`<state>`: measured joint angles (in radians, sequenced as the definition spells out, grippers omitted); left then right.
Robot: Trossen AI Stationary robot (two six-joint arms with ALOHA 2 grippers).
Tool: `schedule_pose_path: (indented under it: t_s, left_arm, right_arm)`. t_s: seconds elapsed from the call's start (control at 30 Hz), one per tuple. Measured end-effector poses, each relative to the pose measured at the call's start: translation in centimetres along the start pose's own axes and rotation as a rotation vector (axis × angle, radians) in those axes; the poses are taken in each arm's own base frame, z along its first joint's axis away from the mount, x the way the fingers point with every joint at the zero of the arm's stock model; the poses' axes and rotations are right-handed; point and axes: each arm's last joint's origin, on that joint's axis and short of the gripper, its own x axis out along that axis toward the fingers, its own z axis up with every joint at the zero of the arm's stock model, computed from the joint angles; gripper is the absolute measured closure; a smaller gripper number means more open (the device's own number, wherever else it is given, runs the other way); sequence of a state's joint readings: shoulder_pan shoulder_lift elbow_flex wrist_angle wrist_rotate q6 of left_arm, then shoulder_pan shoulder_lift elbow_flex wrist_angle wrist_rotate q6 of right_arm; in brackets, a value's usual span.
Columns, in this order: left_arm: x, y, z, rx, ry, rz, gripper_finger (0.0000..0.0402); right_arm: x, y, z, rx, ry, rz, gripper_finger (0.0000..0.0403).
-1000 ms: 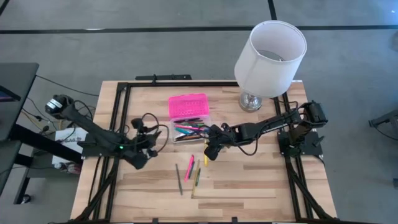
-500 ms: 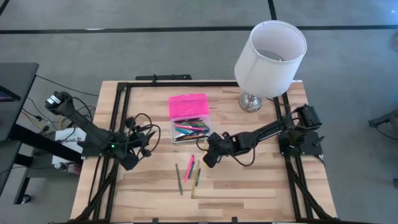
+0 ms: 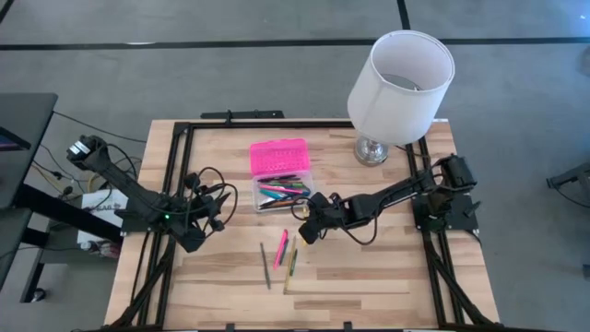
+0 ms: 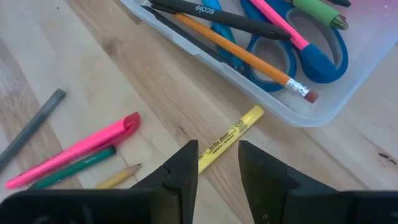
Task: Pick & place school supplies into a supply box
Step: Put the yellow pen into the pink supply box
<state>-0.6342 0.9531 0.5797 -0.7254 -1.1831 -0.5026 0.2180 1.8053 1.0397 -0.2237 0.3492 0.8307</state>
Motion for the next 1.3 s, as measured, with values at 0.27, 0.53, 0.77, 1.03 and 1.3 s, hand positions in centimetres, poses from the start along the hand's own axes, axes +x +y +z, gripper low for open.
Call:
schedule_pose_path:
  t_s: [0.27, 0.53, 0.77, 1.03, 1.3]
  left_arm:
    - [0.0, 0.0, 0.0, 0.000, 0.000, 0.000, 0.0288]
    - [0.0, 0.0, 0.0, -0.001, 0.001, 0.000, 0.0288]
    - [0.0, 0.0, 0.0, -0.004, 0.005, -0.006, 0.0288]
    - [0.0, 0.0, 0.0, -0.004, 0.005, -0.006, 0.0288]
    - [0.0, 0.0, 0.0, -0.006, 0.005, -0.006, 0.0288]
  right_arm:
    - [2.0, 0.0, -1.1, -0.039, 0.060, 0.010, 0.0297]
    - [1.9, 0.2, -0.8, -0.018, 0.034, 0.014, 0.0297]
    - [1.9, 0.1, -0.9, -0.014, 0.037, 0.011, 0.0297]
    - [1.8, 0.3, -1.0, -0.095, 0.038, 0.018, 0.0297]
    - [1.8, 0.4, -1.1, -0.103, 0.033, 0.019, 0.0255]
